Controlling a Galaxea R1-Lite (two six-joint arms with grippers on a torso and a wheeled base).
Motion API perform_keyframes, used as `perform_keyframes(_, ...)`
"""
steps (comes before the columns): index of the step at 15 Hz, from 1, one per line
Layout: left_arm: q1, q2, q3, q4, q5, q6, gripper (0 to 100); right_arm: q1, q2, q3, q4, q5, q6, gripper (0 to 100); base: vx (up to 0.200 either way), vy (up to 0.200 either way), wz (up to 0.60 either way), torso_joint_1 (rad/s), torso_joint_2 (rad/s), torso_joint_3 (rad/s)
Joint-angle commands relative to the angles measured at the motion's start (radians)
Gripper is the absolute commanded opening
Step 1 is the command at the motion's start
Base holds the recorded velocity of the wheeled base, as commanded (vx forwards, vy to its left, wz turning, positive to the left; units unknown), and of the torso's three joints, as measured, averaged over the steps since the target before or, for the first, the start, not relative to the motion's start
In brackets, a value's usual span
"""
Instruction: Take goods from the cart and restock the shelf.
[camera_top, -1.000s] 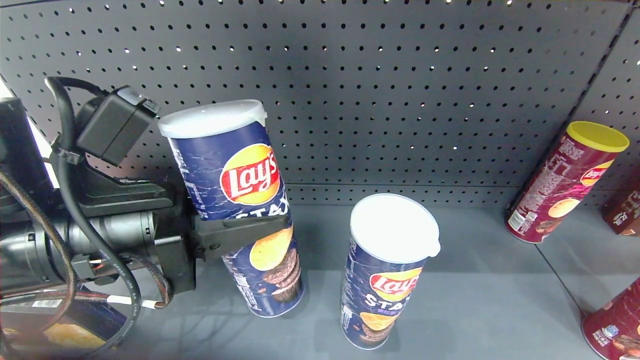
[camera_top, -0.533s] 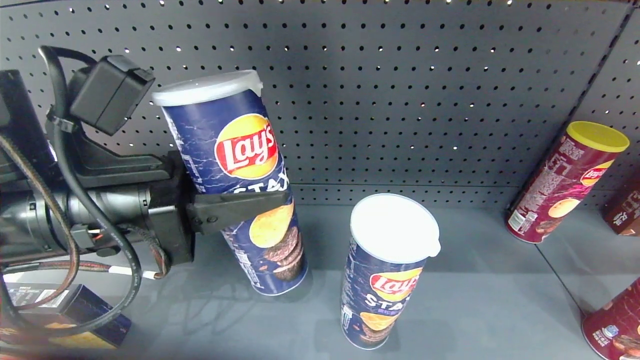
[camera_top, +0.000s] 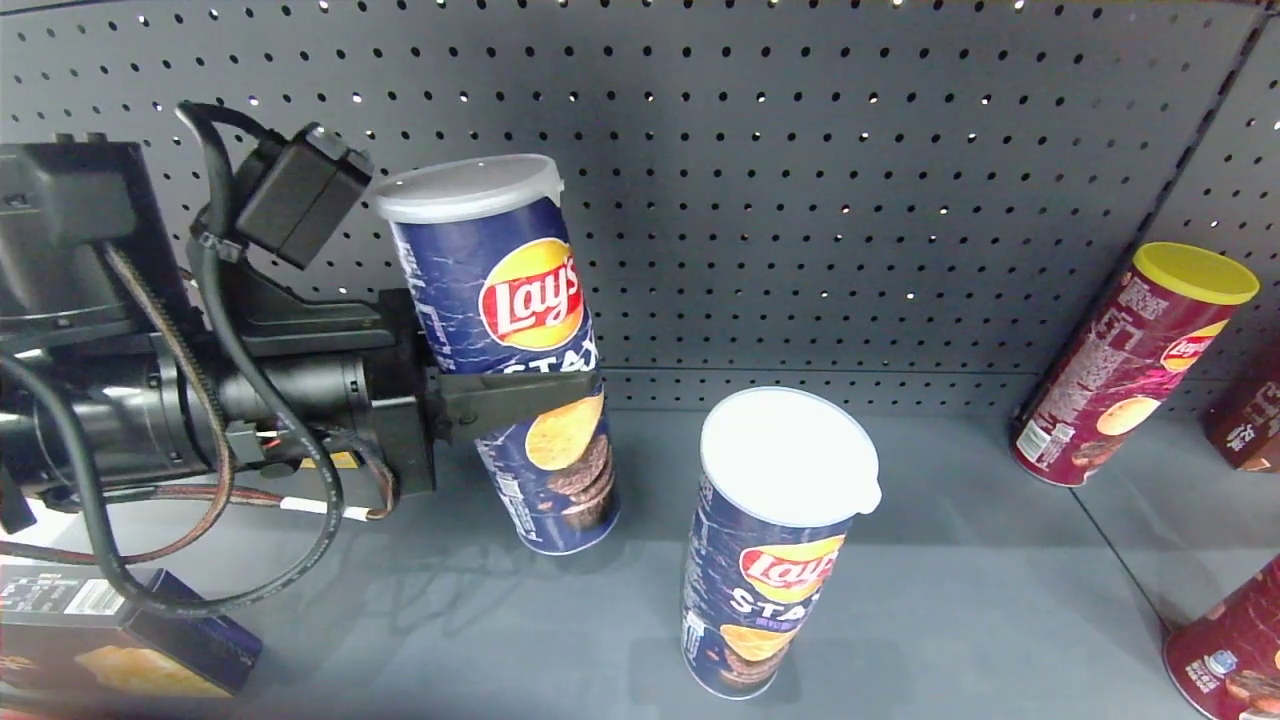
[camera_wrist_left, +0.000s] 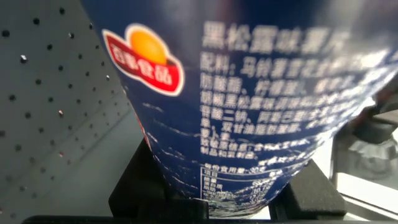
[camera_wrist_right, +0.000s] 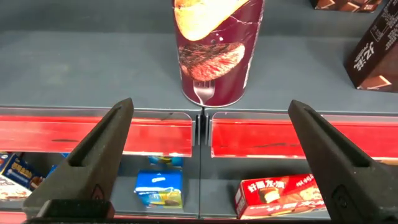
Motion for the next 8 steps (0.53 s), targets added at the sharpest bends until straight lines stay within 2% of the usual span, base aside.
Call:
perform_keyframes(1, -0.010, 0.059, -0.034, 0.001, -0.004, 0.026, 0, 0.000, 0.000, 0.000, 0.000, 0.000, 0.000, 100, 0.000, 0.000, 0.00, 0.000, 0.00, 0.000)
perform_keyframes(3, -0.020, 0.107, -0.054, -0.002, -0.001, 0.069, 0, 0.000, 0.000, 0.000, 0.000, 0.000, 0.000, 100, 0.000, 0.000, 0.00, 0.000, 0.00, 0.000)
perform_keyframes(5, -0.017, 0.167, -0.097, 0.006, 0.004, 0.170, 0, 0.000, 0.000, 0.000, 0.000, 0.000, 0.000, 100, 0.000, 0.000, 0.00, 0.000, 0.00, 0.000)
perform_keyframes(6, -0.017, 0.185, -0.115, 0.031, 0.004, 0.185, 0, 0.000, 0.000, 0.000, 0.000, 0.000, 0.000, 100, 0.000, 0.000, 0.00, 0.000, 0.00, 0.000)
perform_keyframes(8, -0.016, 0.217, -0.158, 0.067, 0.002, 0.192, 0, 0.000, 0.000, 0.001, 0.000, 0.000, 0.000, 100, 0.000, 0.000, 0.00, 0.000, 0.00, 0.000)
